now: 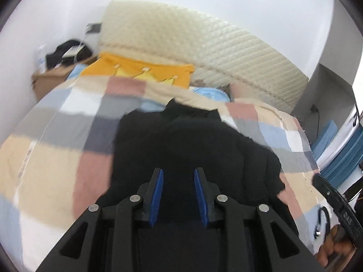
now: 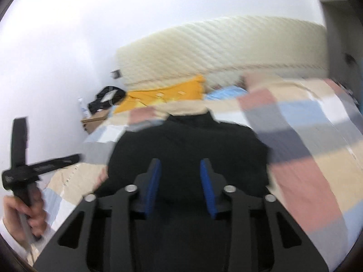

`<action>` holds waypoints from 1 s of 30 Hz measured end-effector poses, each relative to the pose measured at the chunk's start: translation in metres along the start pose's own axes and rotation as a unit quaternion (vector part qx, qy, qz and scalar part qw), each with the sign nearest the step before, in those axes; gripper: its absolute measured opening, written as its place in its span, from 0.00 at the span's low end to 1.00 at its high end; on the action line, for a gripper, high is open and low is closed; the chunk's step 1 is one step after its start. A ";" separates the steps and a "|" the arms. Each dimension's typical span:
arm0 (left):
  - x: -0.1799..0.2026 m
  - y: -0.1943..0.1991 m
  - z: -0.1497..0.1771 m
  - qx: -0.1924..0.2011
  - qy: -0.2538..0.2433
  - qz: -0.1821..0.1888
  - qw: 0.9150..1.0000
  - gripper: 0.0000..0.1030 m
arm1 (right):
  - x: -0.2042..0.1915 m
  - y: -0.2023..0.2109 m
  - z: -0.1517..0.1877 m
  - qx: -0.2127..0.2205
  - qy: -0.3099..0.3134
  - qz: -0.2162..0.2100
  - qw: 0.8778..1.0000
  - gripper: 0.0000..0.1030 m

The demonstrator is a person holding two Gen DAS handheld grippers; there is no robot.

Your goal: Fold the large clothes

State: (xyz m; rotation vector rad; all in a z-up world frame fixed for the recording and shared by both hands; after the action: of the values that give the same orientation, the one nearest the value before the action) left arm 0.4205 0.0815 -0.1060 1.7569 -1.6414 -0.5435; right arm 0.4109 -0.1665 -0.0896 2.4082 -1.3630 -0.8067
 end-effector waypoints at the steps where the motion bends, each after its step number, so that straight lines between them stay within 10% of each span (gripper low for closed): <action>1: 0.009 -0.013 -0.003 0.007 -0.004 -0.003 1.000 0.27 | -0.008 -0.018 -0.007 0.004 0.010 -0.003 1.000 0.30; 14: 0.025 -0.165 -0.023 0.039 -0.038 -0.018 0.998 0.27 | 0.036 -0.202 0.006 -0.004 0.029 0.035 0.999 0.30; 30: 0.028 -0.246 -0.010 0.046 -0.065 -0.049 0.996 0.28 | 0.060 -0.273 0.036 -0.039 0.048 0.053 0.997 0.29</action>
State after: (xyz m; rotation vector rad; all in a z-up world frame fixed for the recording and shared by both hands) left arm 0.6047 0.0535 -0.2696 1.9128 -1.6983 -0.6486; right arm 0.6069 -0.0718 -0.2692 2.2651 -1.3831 -0.6952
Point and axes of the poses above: each gripper's, at about its wrist camera, not at the fingertips, and y roughly against the way its jaws point, x to its right, z to its underside, the point moved 6 cm from there along -y, roughly the way its jaws point, and after that the axes turned 10 degrees about -z, right-handed, at the moved point
